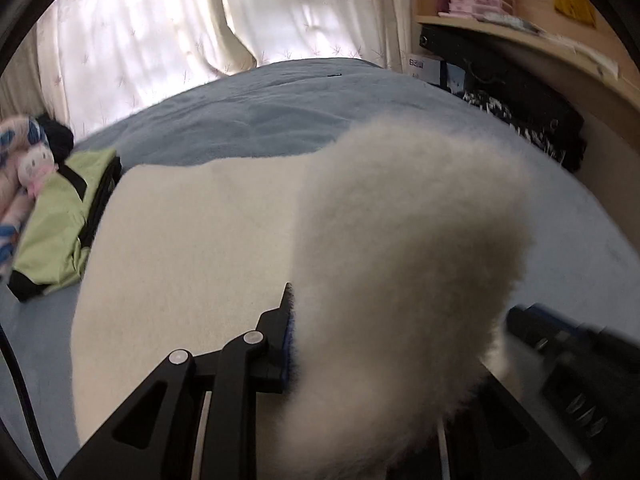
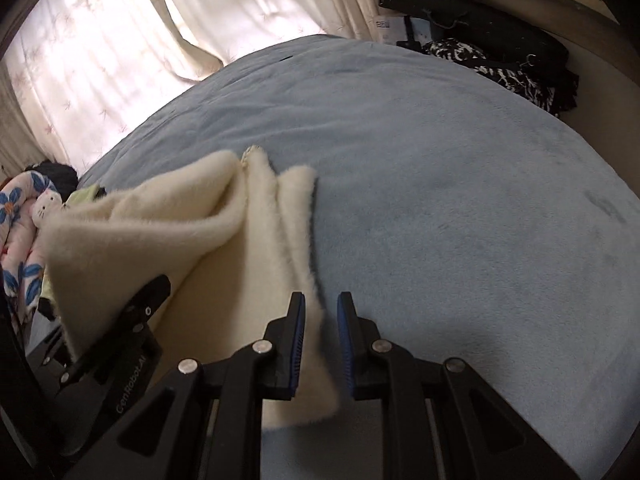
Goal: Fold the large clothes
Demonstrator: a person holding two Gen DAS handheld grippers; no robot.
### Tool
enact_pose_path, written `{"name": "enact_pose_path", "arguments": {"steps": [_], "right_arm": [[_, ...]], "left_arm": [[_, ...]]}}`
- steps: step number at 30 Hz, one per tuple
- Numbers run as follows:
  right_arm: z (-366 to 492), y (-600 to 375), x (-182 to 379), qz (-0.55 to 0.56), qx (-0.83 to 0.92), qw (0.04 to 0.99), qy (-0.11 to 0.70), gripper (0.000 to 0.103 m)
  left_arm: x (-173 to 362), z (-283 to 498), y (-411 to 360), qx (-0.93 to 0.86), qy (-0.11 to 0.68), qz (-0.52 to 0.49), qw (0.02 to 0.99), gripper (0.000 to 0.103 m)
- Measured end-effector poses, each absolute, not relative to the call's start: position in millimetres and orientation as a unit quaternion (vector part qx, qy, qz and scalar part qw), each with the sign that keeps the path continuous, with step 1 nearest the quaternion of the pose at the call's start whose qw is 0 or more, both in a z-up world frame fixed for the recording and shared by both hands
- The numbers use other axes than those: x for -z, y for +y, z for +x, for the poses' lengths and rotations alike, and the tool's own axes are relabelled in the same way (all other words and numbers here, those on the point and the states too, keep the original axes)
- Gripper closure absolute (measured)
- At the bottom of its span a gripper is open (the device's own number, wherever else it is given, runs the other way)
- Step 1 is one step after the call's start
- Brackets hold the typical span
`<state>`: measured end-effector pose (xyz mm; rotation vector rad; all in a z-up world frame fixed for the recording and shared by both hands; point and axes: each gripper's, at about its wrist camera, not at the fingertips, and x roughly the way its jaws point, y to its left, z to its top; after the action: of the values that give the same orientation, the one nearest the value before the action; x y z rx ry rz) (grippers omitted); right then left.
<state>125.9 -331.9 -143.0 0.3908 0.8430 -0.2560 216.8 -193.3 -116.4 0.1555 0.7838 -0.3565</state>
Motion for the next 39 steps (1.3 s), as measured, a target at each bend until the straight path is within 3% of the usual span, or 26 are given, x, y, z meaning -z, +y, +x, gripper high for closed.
{"name": "enact_pose_path", "arguments": {"steps": [5, 16, 22, 23, 24, 28, 32, 37, 39], "right_arm": [[116.6, -331.9, 136.3, 0.181, 0.116, 0.894, 0.392, 0.087], [123.5, -343.7, 153.6, 0.187, 0.134, 0.876, 0.424, 0.087], [116.3, -341.0, 138.9, 0.198, 0.116, 0.884, 0.407, 0.085], [113.0, -342.2, 135.3, 0.203, 0.118, 0.884, 0.405, 0.083], [110.6, -343.8, 132.9, 0.207, 0.118, 0.883, 0.404, 0.082], [98.1, -347.5, 115.0, 0.234, 0.103, 0.883, 0.393, 0.076], [93.3, -337.1, 93.7, 0.219, 0.066, 0.892, 0.391, 0.057], [111.4, -317.9, 65.4, 0.200, -0.011, 0.892, 0.406, 0.056], [126.3, -306.8, 58.1, 0.178, -0.033, 0.892, 0.415, 0.049]], "left_arm": [[92.8, 215.5, -185.9, 0.194, 0.361, 0.046, 0.911, 0.083], [126.1, 209.5, -194.3, 0.220, 0.387, 0.038, 0.895, 0.081], [106.0, 199.5, -169.4, 0.281, 0.438, -0.004, 0.854, 0.044], [102.0, 193.8, -164.0, 0.291, 0.443, -0.010, 0.848, 0.035], [96.8, 186.3, -156.2, 0.302, 0.445, -0.017, 0.843, 0.034], [78.2, 165.2, -119.1, 0.290, 0.437, -0.023, 0.851, 0.033], [72.0, 166.7, -65.1, 0.238, 0.438, -0.054, 0.865, 0.033], [88.5, 181.9, -11.7, 0.157, 0.461, -0.079, 0.870, 0.033], [96.9, 188.3, 2.7, 0.147, 0.472, -0.086, 0.865, 0.033]]}}
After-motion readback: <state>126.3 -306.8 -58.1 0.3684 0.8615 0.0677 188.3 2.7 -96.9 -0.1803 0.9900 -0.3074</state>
